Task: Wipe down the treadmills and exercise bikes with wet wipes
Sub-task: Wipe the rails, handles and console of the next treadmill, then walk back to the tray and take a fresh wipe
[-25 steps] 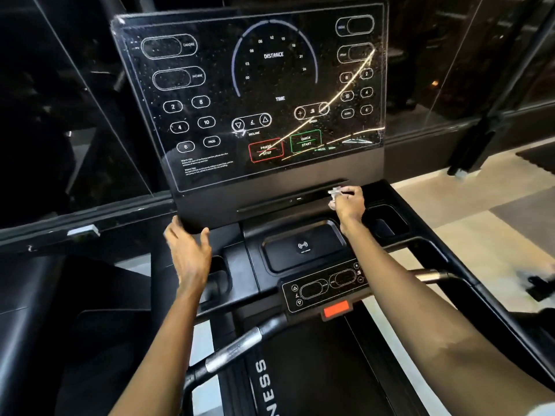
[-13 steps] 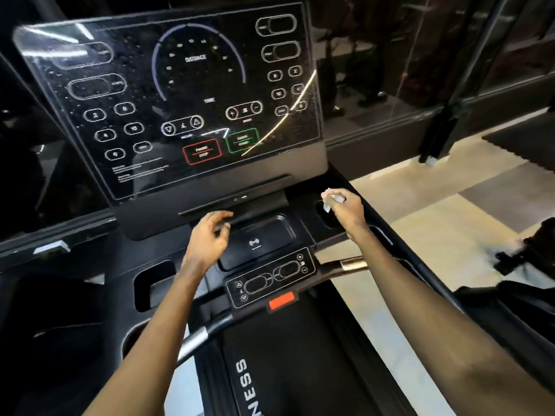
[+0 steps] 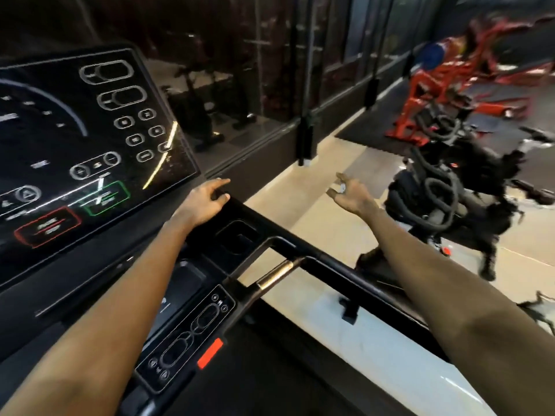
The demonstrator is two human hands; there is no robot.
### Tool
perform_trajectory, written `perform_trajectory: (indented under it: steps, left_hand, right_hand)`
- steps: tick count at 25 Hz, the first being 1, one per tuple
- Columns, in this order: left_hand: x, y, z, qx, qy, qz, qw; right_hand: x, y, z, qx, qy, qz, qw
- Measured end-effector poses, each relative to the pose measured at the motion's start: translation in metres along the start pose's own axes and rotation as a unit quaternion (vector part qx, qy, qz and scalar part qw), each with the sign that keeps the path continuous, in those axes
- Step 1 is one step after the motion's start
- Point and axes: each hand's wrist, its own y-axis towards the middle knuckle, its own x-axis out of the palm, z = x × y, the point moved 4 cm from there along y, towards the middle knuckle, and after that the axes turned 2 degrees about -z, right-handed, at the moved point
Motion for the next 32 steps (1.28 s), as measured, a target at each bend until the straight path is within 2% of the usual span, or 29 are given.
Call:
perform_trajectory:
  steps: [4,9,13,17,24,32]
  left_hand:
    - [0.028,0.061,0.075,0.083,0.015,-0.061,0.995]
    - [0.070,0.100,0.182,0.188,0.018,-0.102,0.977]
    - [0.111,0.105,0.276,0.275,0.008,-0.144,0.951]
    - [0.157,0.093,0.371,0.346,0.012,-0.177,0.921]
    - [0.249,-0.002,0.542,0.505,-0.004,-0.230,0.832]
    - [0.342,-0.130,0.692,0.620,-0.035,-0.319,0.716]
  right_hand:
    - [-0.074,-0.025,0.055,0.073,-0.063,0.044,0.994]
    - [-0.166,-0.106,0.097,0.144,-0.098,0.124,0.977]
    - [-0.241,-0.190,0.131,0.208,-0.131,0.198,0.949]
    - [-0.300,-0.270,0.173,0.276,-0.110,0.254,0.920]
    - [-0.366,-0.441,0.236,0.384,-0.115,0.329,0.855]
    - [-0.386,-0.643,0.256,0.502,-0.116,0.405,0.755]
